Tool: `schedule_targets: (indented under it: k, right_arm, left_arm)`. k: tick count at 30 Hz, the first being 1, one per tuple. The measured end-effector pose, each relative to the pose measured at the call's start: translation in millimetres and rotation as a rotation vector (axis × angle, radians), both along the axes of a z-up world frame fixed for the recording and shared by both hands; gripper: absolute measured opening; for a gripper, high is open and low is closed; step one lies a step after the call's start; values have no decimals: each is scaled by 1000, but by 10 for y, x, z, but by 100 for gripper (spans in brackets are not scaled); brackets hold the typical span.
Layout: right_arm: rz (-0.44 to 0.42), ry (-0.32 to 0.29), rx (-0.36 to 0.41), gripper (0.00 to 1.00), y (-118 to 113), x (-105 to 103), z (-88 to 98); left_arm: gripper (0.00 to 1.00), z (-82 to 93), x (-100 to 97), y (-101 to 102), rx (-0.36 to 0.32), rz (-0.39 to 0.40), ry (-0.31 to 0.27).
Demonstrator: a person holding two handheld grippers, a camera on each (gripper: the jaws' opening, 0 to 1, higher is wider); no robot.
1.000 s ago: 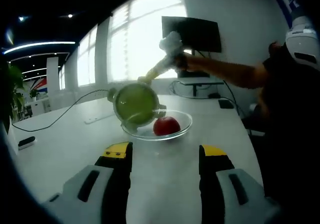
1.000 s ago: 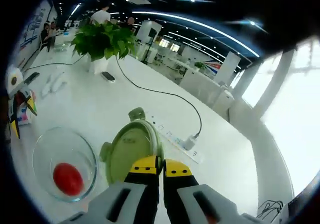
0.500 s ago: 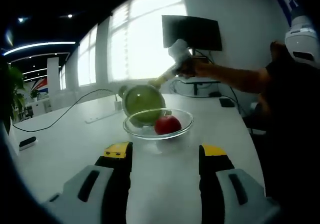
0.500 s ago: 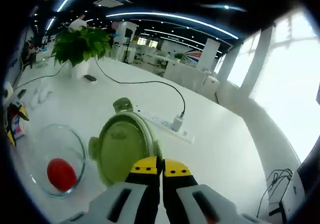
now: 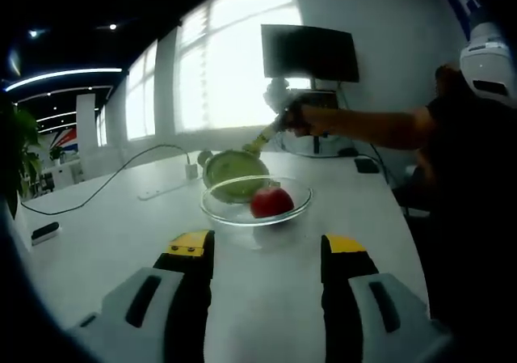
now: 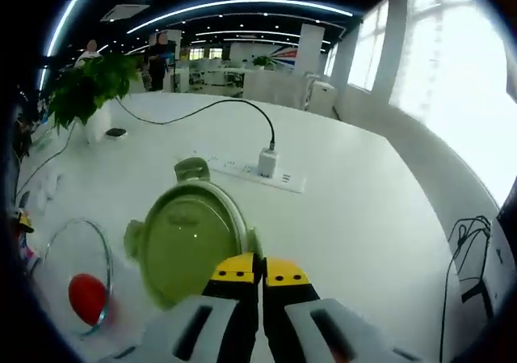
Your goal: Open container latches remove lid place lid upside down on tabletop take tomato from container place on tabletop
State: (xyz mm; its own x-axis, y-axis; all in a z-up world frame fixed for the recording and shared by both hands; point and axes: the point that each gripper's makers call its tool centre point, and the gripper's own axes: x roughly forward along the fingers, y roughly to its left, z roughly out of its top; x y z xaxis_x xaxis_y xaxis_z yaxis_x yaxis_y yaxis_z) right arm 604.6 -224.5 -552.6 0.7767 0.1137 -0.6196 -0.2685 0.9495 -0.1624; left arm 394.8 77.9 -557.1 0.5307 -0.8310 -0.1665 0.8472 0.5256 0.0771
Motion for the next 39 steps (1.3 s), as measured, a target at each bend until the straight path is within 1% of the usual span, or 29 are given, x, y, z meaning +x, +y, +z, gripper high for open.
schedule_targets:
  k: [1,5,8,9,11,13,15,18,22,29,39]
  right_arm:
    - [-4,7,1,0,-29,59,-20]
    - [-16,30,14,0,-43,137,-87]
    - [-17,40,8,0,-39,154,-119]
    - [-20,62,2,0,-46,182,-148]
    - [-19,61,6,0,-52,205,-174]
    - [-27,76,22,0,-36,187,-208]
    - [-27,81,15,0,-20,151,-223]
    - [-32,94,7,0,-23,151,-252]
    - [-40,120,1,0,-39,203,-326]
    - [-46,162,-12,0,-63,232,-461]
    - [-52,201,-20,0,-113,255,-655]
  left_arm:
    - [47,0,-1,0,1,0,-1]
    - [46,-5,-7,-2,3,-4,1]
    - [45,-12,-12,-5,11,-5,-2]
    - [45,-11,-11,-4,12,-4,-5]
    - [45,-5,-11,-4,8,-4,-4]
    - [45,-1,-15,-7,5,-5,-2]
    - [45,-2,-17,-9,6,-6,-2]
    - [45,-2,-18,-9,6,-6,-2]
    - [45,-1,-13,-8,5,-6,-1]
    - [45,1,-12,-3,4,-5,-3]
    - [45,-2,-10,-1,4,-6,-3]
